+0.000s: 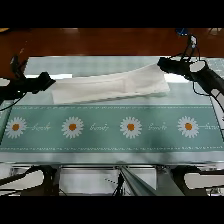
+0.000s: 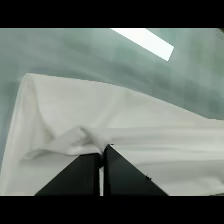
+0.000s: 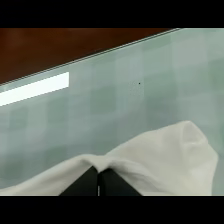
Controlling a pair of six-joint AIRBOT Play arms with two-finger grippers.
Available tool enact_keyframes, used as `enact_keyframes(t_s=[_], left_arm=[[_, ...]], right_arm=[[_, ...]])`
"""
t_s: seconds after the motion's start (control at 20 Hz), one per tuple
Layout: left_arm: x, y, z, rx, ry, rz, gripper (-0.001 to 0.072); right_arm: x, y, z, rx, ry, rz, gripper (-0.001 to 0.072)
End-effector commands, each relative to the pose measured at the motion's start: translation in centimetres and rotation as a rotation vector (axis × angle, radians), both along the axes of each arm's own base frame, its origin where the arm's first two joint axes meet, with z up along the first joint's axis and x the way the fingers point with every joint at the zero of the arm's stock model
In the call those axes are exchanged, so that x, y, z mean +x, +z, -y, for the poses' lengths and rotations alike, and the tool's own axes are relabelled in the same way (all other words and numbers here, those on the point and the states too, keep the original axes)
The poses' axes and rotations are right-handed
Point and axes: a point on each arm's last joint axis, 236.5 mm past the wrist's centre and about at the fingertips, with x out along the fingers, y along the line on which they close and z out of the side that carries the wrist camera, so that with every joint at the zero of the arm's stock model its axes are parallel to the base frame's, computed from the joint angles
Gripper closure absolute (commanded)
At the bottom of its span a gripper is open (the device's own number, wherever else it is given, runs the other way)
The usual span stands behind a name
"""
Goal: Fold the shirts.
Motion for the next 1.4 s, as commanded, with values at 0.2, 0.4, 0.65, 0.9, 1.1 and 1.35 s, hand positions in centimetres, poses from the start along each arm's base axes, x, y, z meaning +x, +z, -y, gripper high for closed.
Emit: enact_keyframes(t_s=[0.2, 0.4, 0.65, 0.9, 1.1, 1.35], left_arm=[[0.2, -3.8, -0.6, -0.008, 0.023, -0.070, 0.0305], [0.2, -1.8, -0.8, -0.045, -0.023, -0.070, 0.0176], [0.1, 0.5, 0.1, -0.057, -0.127, -0.049, 0.0176], [-0.8, 0.5, 1.1, -0.084, -0.172, -0.077, 0.0178], [-1.3, 0.5, 1.5, -0.094, -0.192, -0.088, 0.0179], [-1.3, 0.5, 1.6, -0.095, -0.194, -0.090, 0.0185]], right_arm=[[0.5, -2.1, 0.9, -0.016, -0.012, -0.028, 0.0497], [-2.3, -0.9, 5.8, -0.258, 0.083, -0.080, 0.0446], [-9.4, -3.1, 16.9, -0.370, -0.069, -0.395, 0.0116], [-9.9, -5.5, 14.7, 0.151, -0.051, -0.420, 0.0109], [-9.0, -7.3, 12.6, 0.312, -0.048, -0.440, 0.0109], [-7.2, -8.8, 8.3, 0.335, 0.019, -0.425, 0.0109]])
